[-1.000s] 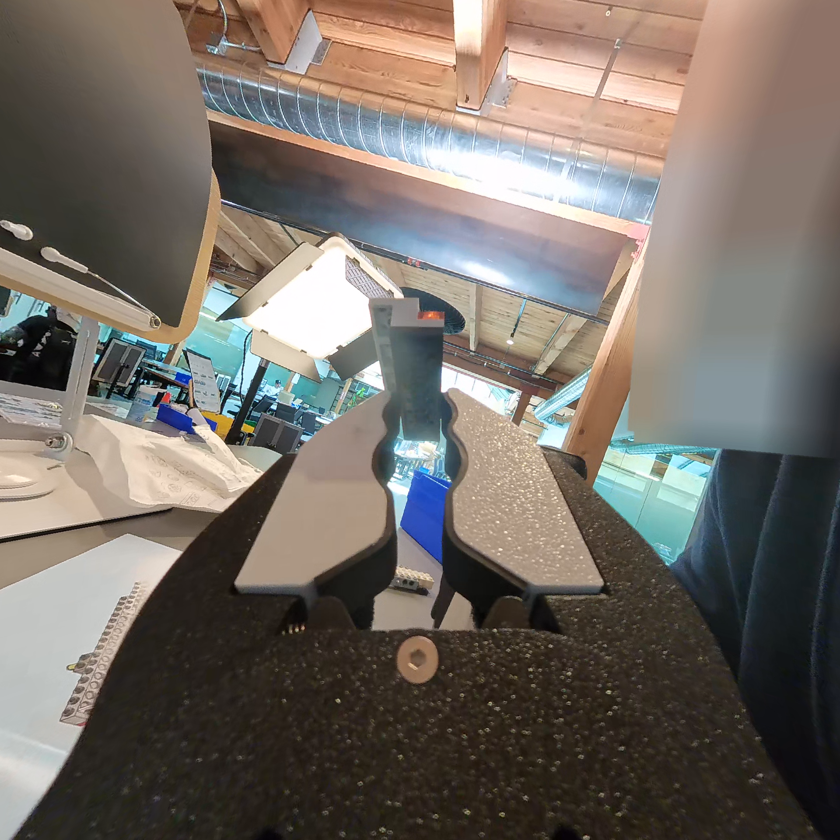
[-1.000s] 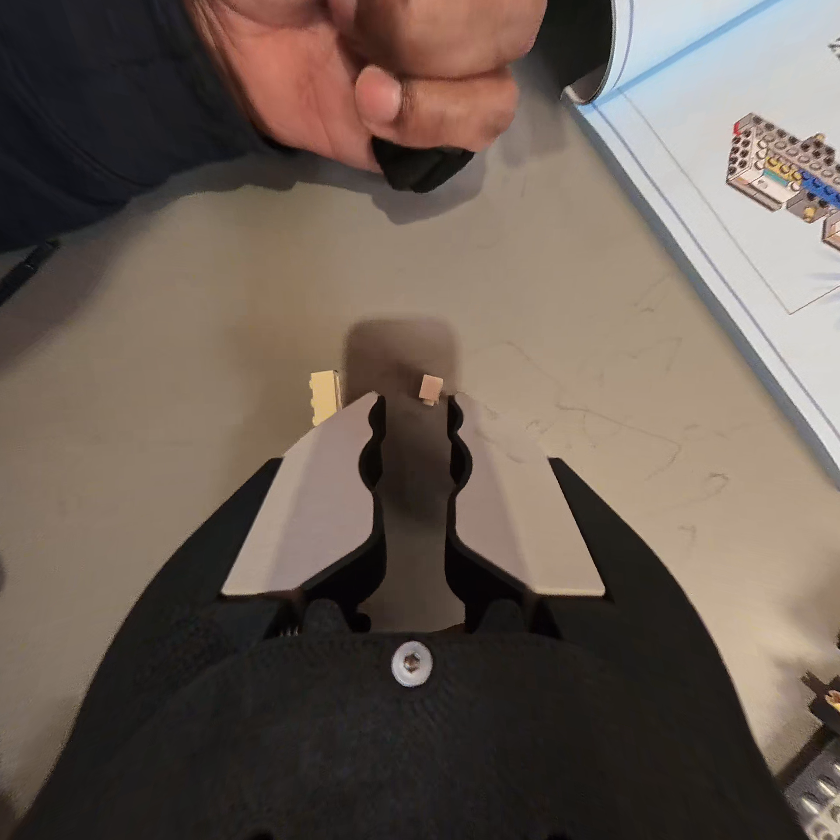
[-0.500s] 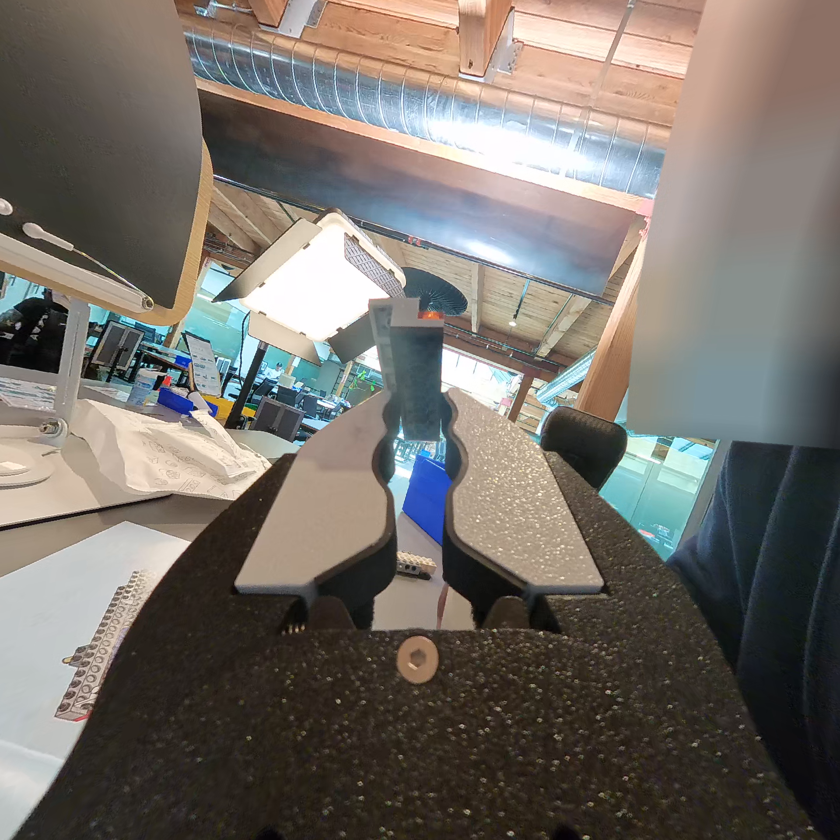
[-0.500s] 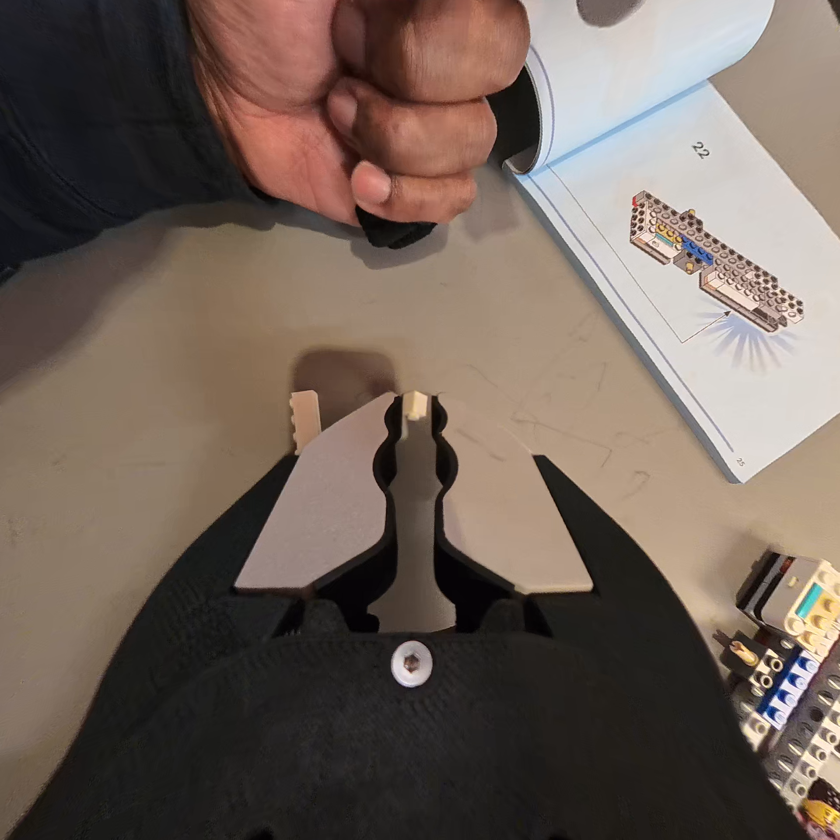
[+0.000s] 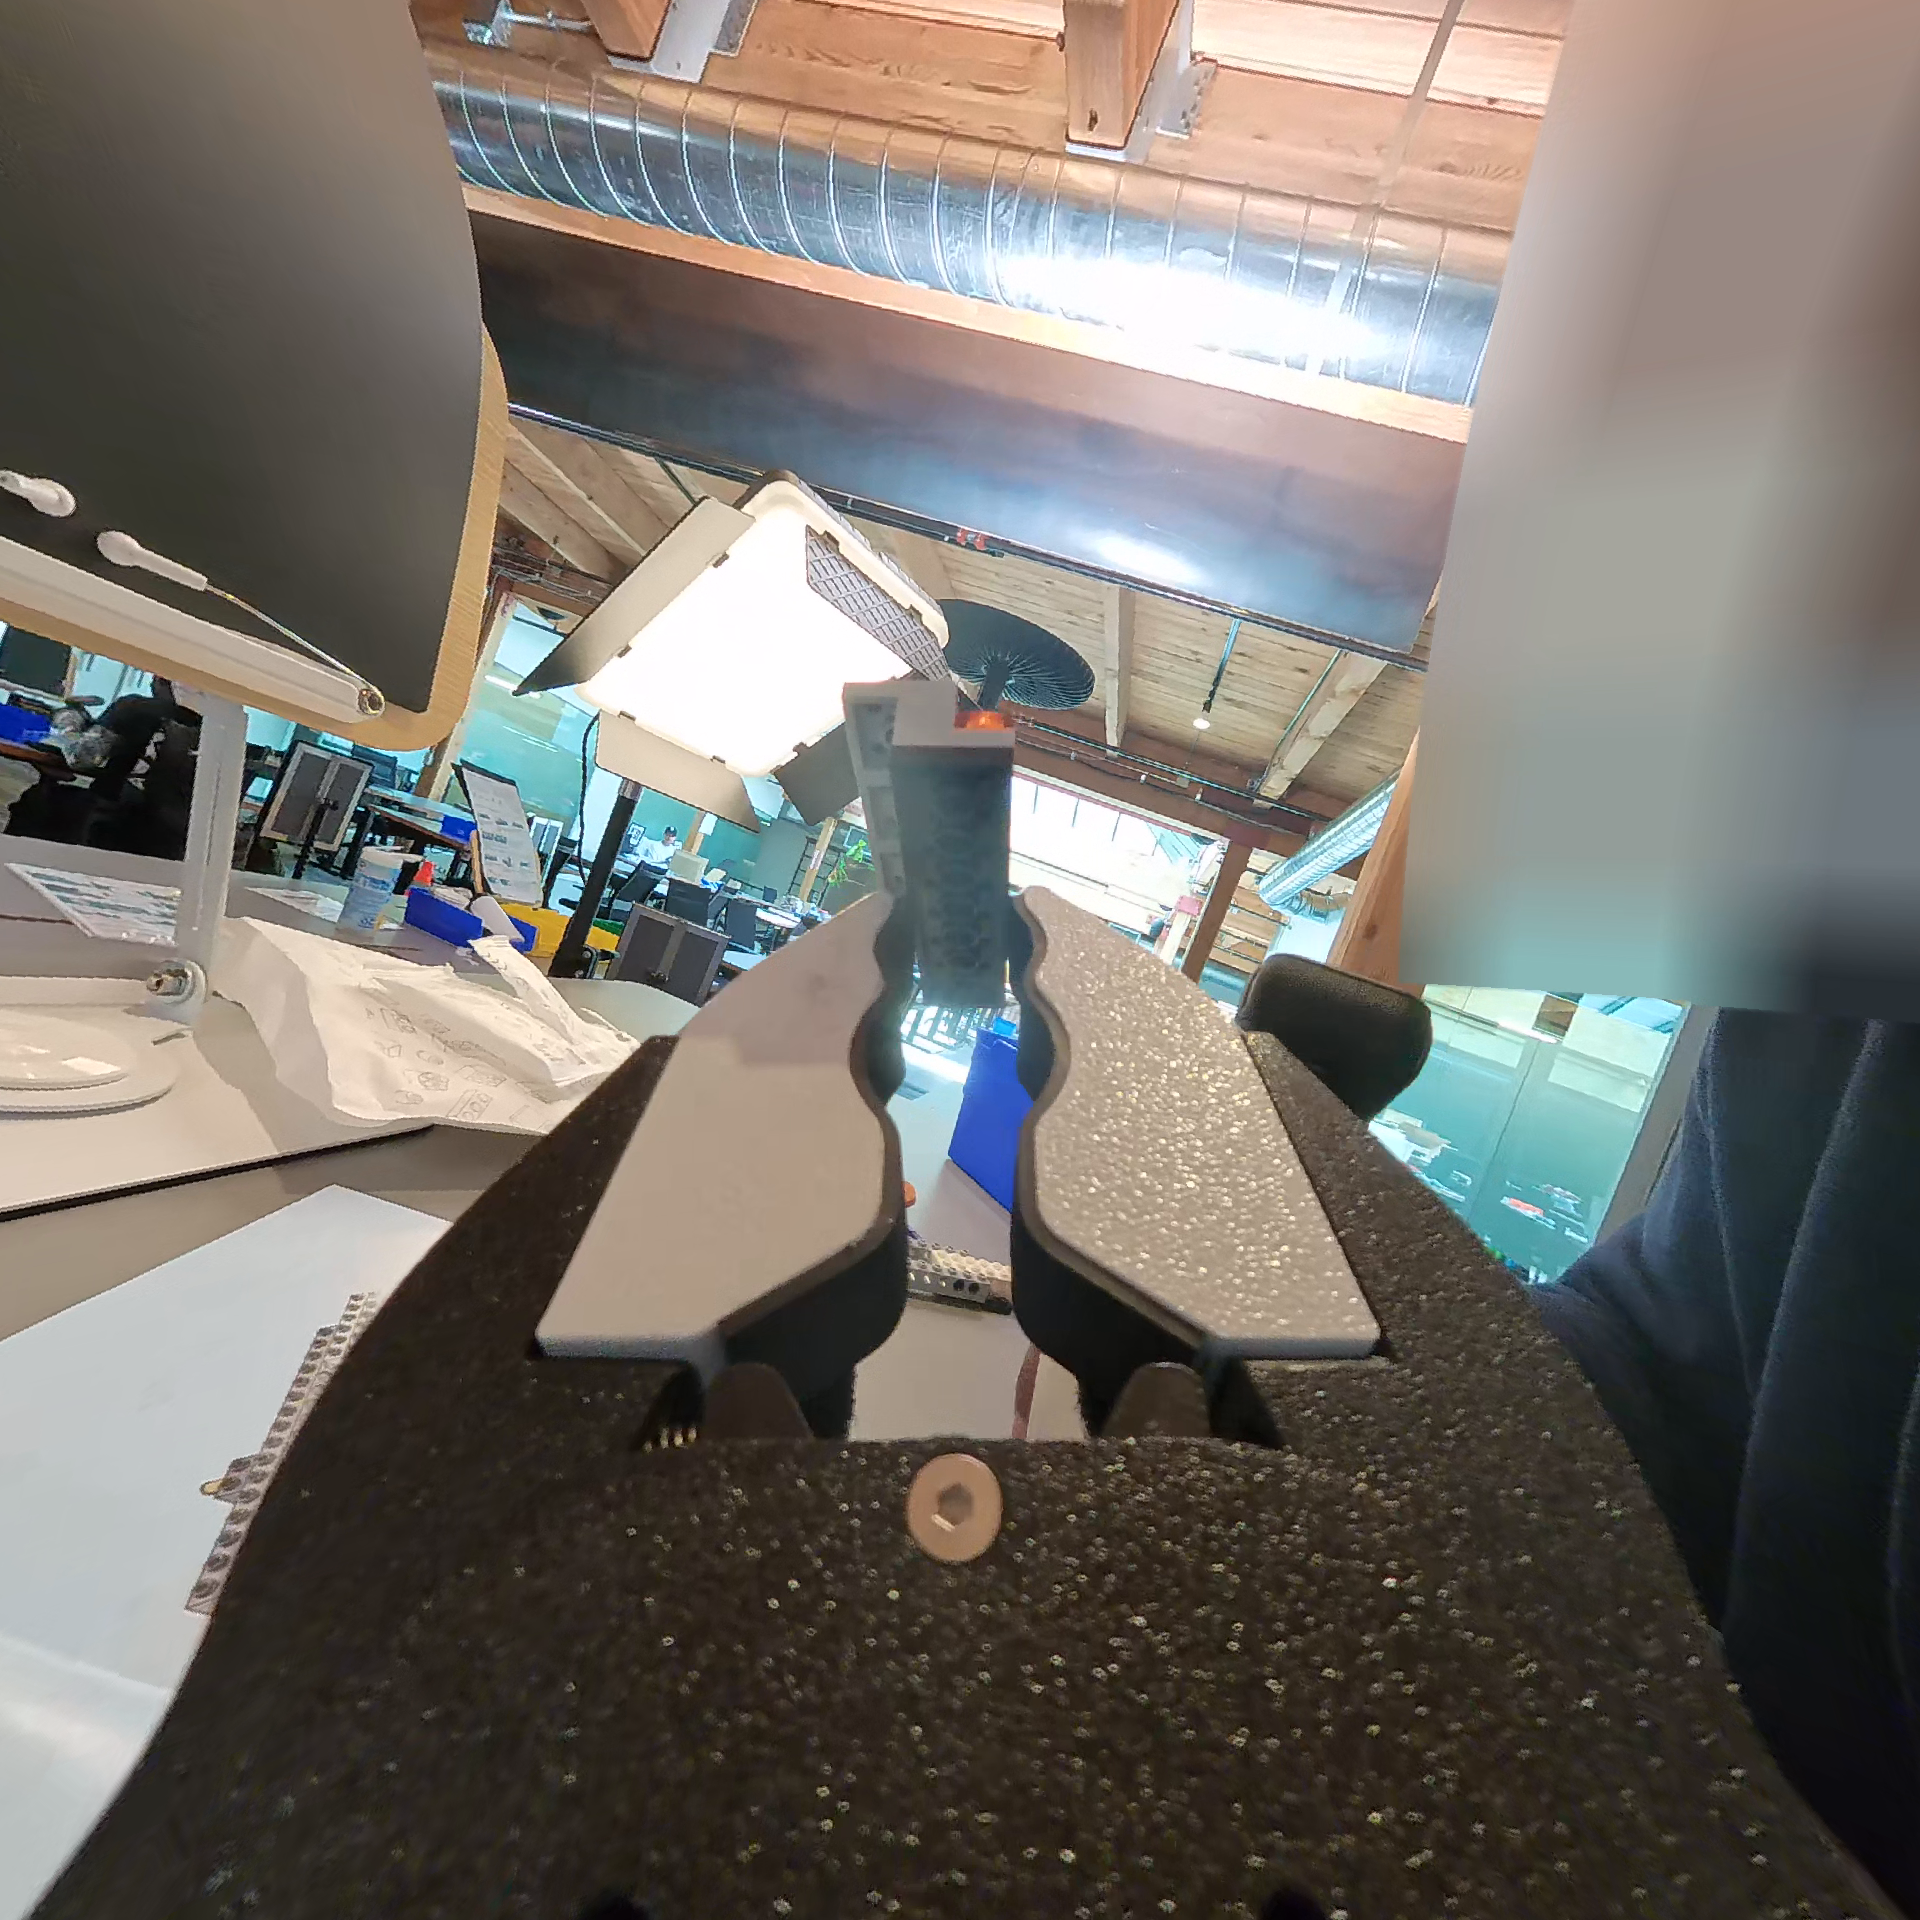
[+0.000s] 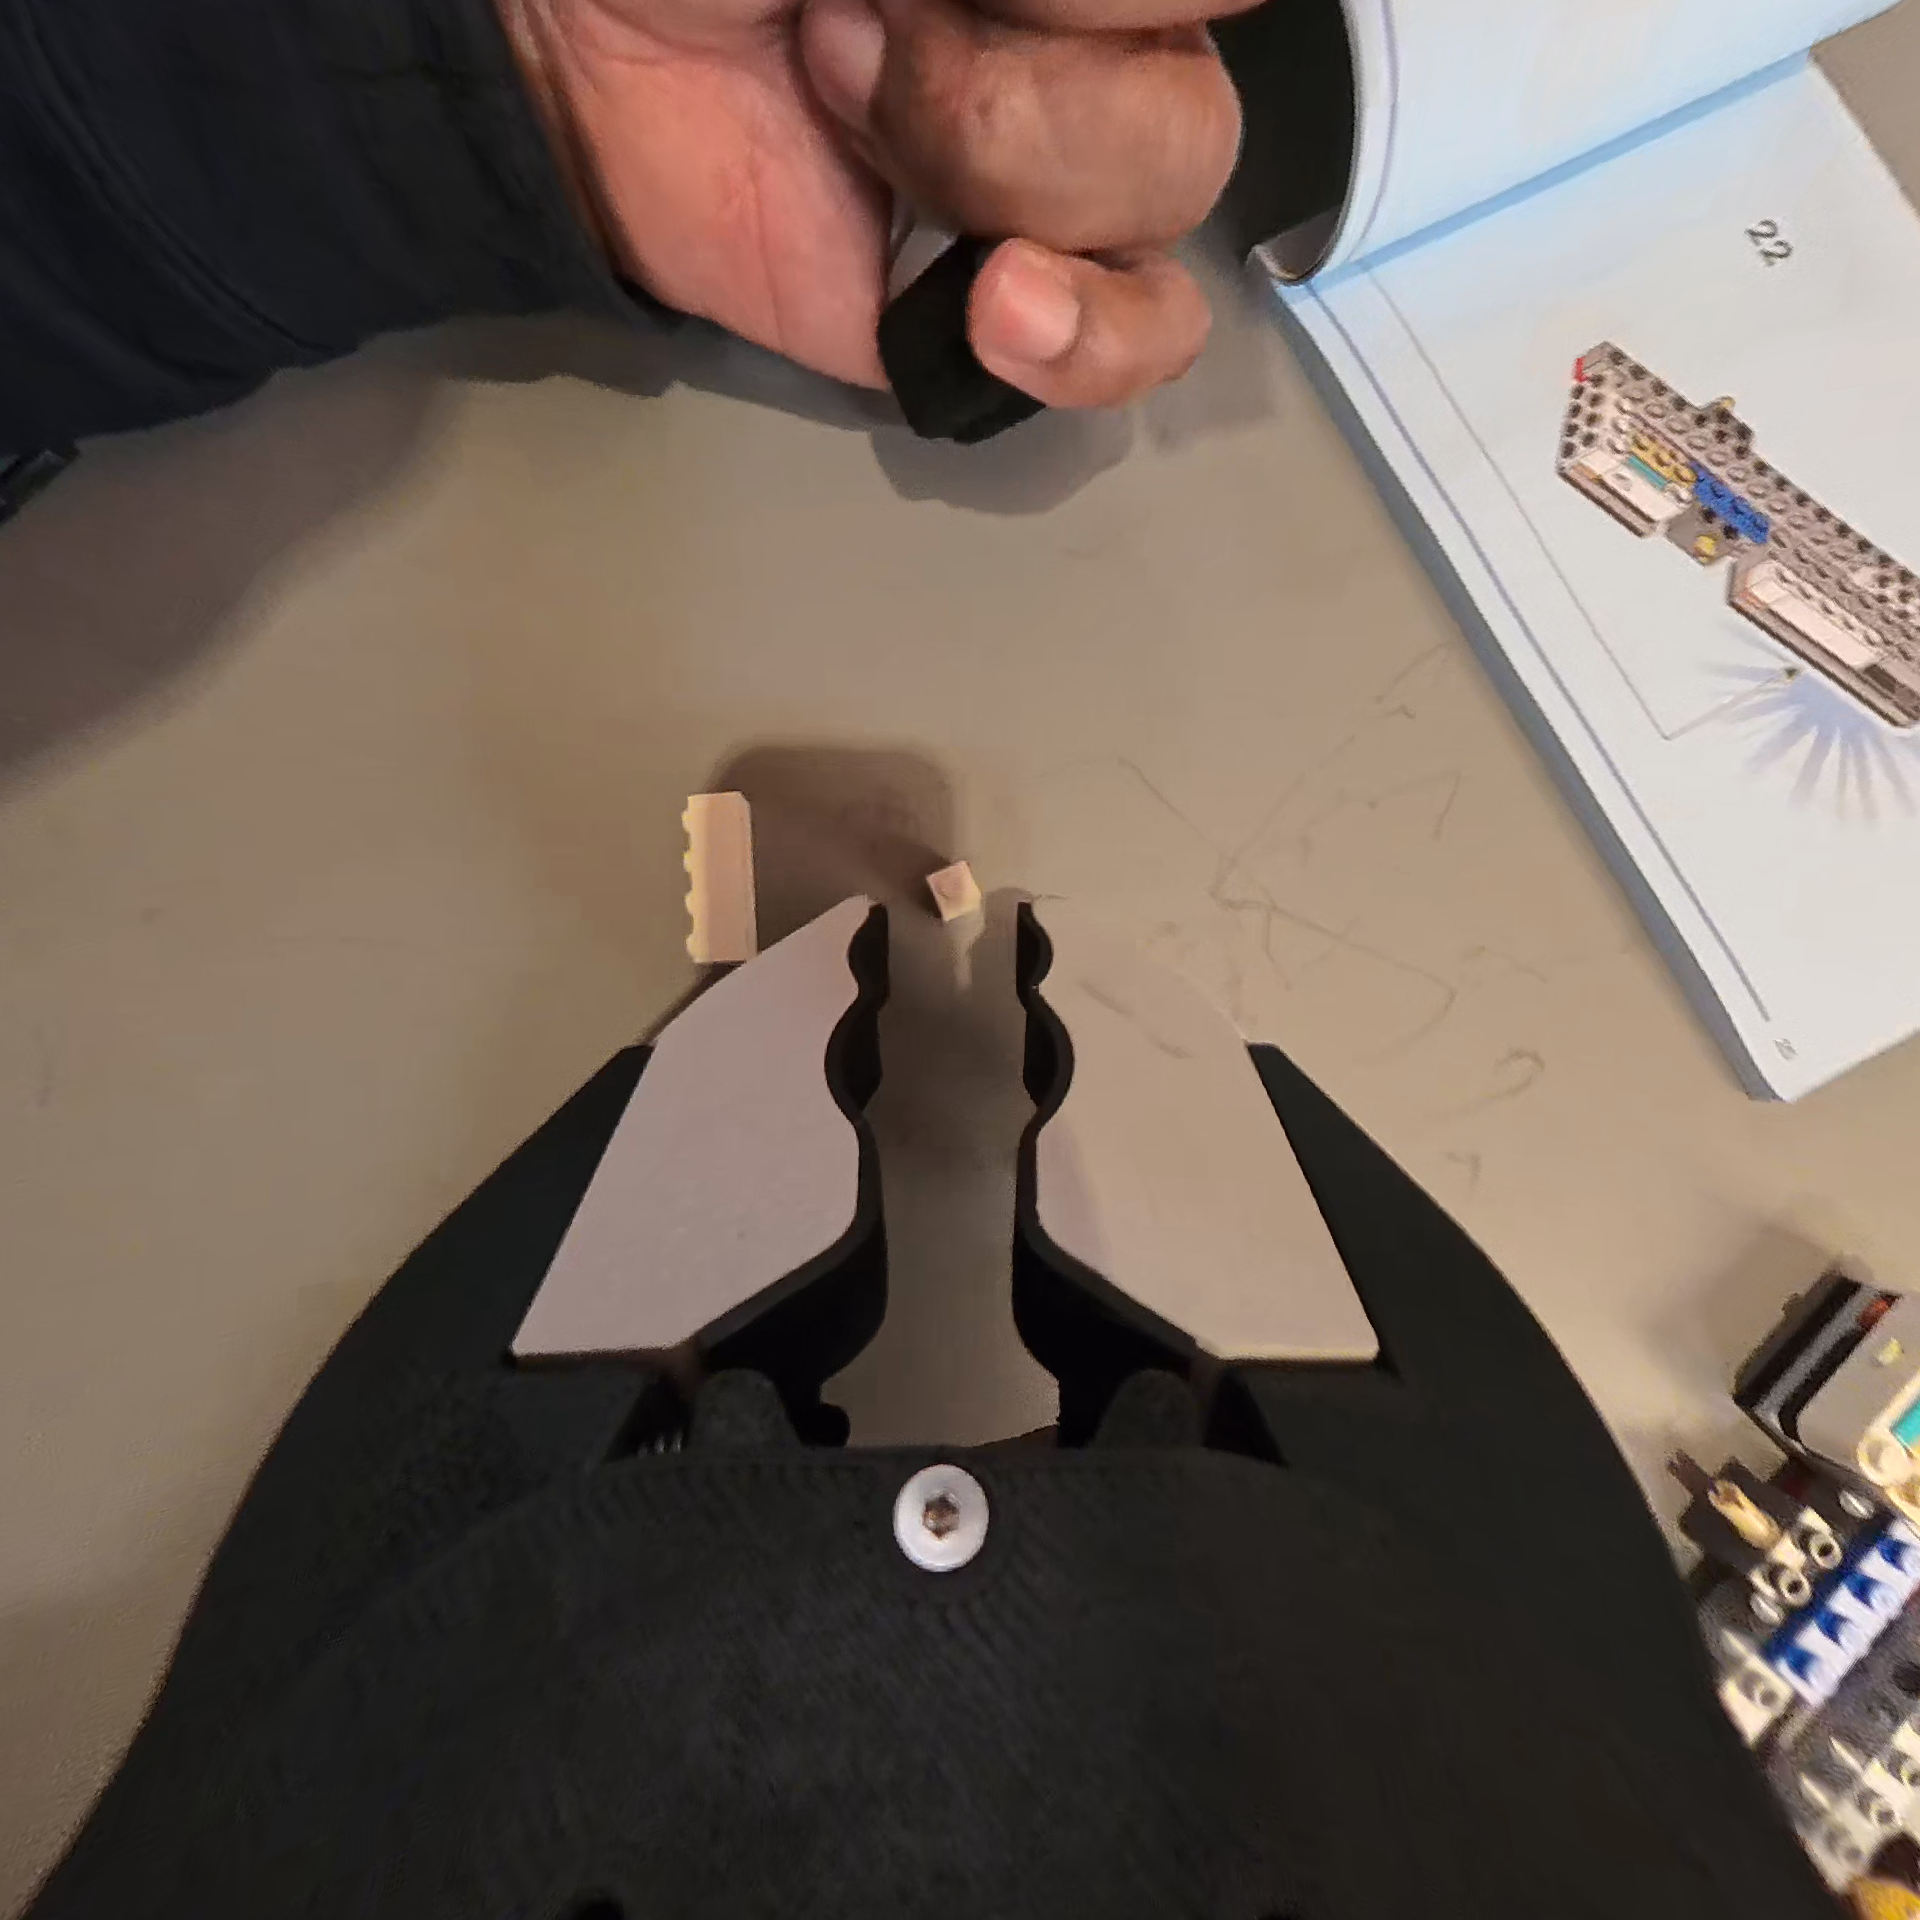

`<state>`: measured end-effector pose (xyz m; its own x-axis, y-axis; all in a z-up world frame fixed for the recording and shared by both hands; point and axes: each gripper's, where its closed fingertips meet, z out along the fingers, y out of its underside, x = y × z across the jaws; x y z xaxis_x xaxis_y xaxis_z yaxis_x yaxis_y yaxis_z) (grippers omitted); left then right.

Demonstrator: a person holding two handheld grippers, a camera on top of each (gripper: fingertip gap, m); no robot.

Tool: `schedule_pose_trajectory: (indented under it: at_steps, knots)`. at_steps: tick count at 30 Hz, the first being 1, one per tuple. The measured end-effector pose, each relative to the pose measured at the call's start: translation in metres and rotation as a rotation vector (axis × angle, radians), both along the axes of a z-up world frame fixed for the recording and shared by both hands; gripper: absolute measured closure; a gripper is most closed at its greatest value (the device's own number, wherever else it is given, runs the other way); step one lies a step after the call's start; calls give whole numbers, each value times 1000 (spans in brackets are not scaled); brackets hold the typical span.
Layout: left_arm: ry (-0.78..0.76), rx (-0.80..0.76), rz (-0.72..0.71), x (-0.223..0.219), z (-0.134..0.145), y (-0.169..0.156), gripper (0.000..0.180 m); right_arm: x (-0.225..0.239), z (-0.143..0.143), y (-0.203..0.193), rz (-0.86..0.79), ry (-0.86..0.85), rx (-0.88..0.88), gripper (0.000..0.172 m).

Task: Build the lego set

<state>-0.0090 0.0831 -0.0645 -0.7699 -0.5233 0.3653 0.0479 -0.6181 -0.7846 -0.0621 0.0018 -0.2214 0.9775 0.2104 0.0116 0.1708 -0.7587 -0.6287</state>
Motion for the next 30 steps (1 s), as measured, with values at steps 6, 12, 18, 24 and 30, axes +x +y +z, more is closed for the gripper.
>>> schedule_pose_trajectory:
  at_steps: [6, 12, 18, 24, 30]
  knots:
    - [21, 1, -11, 1, -2, 0, 163, 0, 2, 5, 38, -47, 51, 150]
    - [34, 75, -37, 1, -6, -12, 163, -2, 3, 7, 67, -48, 90, 154]
    - [18, 53, -57, -1, -4, -14, 163, 3, -2, 8, 25, -39, 68, 166]
    - [7, 48, -59, -3, -2, -14, 163, 3, -1, 9, 21, -30, 66, 167]
    - [5, 38, -62, -4, -1, -12, 163, 3, 2, 10, 28, -30, 85, 159]
